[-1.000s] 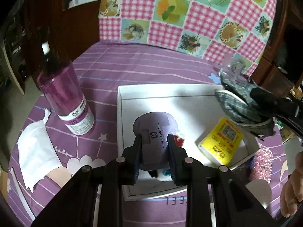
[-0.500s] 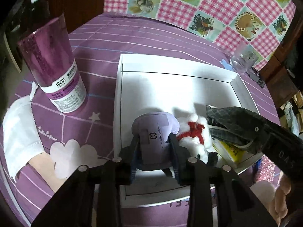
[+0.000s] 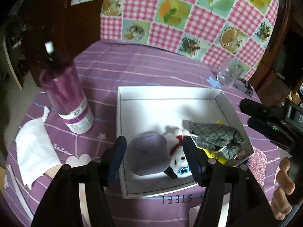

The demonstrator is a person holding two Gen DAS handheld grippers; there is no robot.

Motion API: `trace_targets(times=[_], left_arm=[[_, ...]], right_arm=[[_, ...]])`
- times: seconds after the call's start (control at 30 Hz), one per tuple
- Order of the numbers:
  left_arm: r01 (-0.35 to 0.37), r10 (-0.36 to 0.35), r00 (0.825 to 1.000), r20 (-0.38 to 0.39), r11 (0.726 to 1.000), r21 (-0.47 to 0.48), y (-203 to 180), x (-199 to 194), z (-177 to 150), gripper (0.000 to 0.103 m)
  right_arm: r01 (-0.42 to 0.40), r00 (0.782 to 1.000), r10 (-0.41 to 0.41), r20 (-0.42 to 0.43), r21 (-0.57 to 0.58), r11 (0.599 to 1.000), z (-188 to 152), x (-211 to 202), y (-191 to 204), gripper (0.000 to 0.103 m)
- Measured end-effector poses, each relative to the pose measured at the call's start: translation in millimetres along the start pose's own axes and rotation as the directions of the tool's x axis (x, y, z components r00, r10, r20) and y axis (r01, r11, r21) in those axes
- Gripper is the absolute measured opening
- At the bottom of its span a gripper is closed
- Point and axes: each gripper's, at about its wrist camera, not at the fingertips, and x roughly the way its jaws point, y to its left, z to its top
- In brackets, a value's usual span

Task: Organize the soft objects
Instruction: 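Place the mask pad and plaid cloth into the white box with both grippers, then lower the right gripper onto the pink sponge and close on it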

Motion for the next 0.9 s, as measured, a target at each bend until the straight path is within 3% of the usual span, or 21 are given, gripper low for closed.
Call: trace_targets(times=[0.17,0.3,0.53,0.73,0.9], left_arm=[[-0.025,0.025,0.998,0.063,1.0,-0.002,-0.5,-14.2,2.0,0.062],[-0.029,0.027,0.997,0.077,0.999,0.026,-6.9,-18.1,2.1,0.062],[0.075,-0.074,0.993,0.089,0.997,-0.003,-12.2,-29.1,1.7,0.062],[0.083,-0.087,0.992,0.087,0.995,0.046,-34.0,-31.9,-3.1,0.062],[0.104,-0.11,0.991,0.072,0.991,0.081,-54.0,-38.6,-10.1,0.062]], right_arm=[[0.016,0.999,-0.015,0.029,-0.024,1.0,3.6,-14.4,6.3,0.072],[0.125,0.992,-0.123,0.031,-0.076,0.989,2.9,-18.8,10.0,0.072],[0.228,0.972,-0.218,0.086,-0.13,0.965,-3.3,-47.5,19.4,0.072],[0.304,0.95,-0.287,0.125,-0.151,0.941,-10.5,-70.4,15.2,0.072],[0.293,0.954,-0.279,0.108,-0.148,0.944,-21.6,-90.6,3.9,0.072]])
